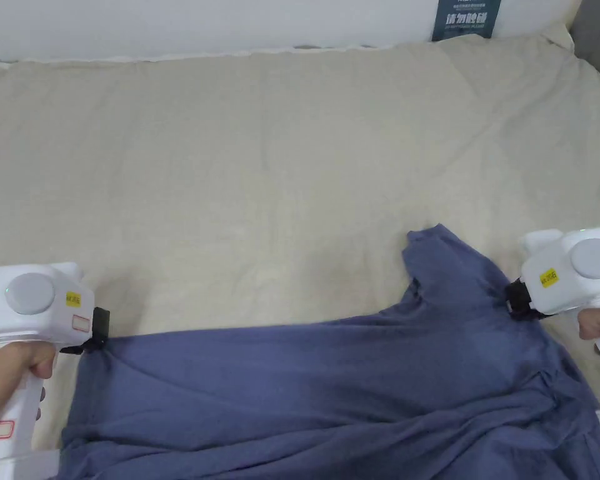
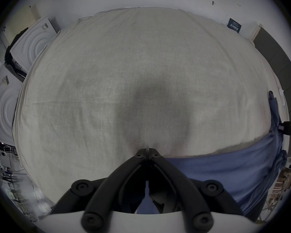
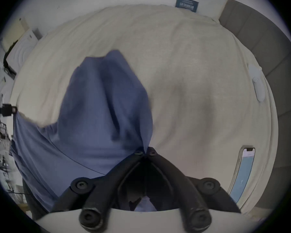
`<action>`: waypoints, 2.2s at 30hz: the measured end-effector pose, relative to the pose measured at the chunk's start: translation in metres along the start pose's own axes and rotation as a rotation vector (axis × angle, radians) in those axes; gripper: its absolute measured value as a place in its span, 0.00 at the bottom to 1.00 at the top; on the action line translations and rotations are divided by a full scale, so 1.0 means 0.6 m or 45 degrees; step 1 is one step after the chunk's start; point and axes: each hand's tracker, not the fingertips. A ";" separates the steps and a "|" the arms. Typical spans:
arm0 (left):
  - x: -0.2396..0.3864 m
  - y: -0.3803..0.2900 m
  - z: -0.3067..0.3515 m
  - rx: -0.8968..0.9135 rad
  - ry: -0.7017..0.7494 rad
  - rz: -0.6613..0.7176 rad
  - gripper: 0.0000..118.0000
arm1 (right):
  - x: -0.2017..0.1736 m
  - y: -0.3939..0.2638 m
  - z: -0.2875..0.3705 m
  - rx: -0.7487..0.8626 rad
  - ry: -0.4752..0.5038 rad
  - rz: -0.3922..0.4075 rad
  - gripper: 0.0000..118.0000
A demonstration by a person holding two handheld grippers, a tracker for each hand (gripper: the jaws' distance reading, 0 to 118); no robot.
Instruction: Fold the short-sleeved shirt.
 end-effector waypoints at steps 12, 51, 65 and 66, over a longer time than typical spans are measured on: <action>-0.035 -0.026 0.098 0.128 -0.091 0.077 0.00 | 0.038 -0.034 0.138 0.168 0.132 -0.102 0.00; -0.067 -0.369 0.122 0.052 -0.027 -0.030 0.08 | 0.001 -0.384 0.173 0.006 -0.047 -0.010 0.41; -0.125 -0.327 0.243 0.258 -0.403 0.235 0.00 | -0.040 -0.404 0.311 0.353 0.082 -0.207 0.00; -0.129 -0.322 0.236 0.250 -0.412 0.253 0.00 | -0.052 -0.399 0.306 0.355 0.078 -0.198 0.00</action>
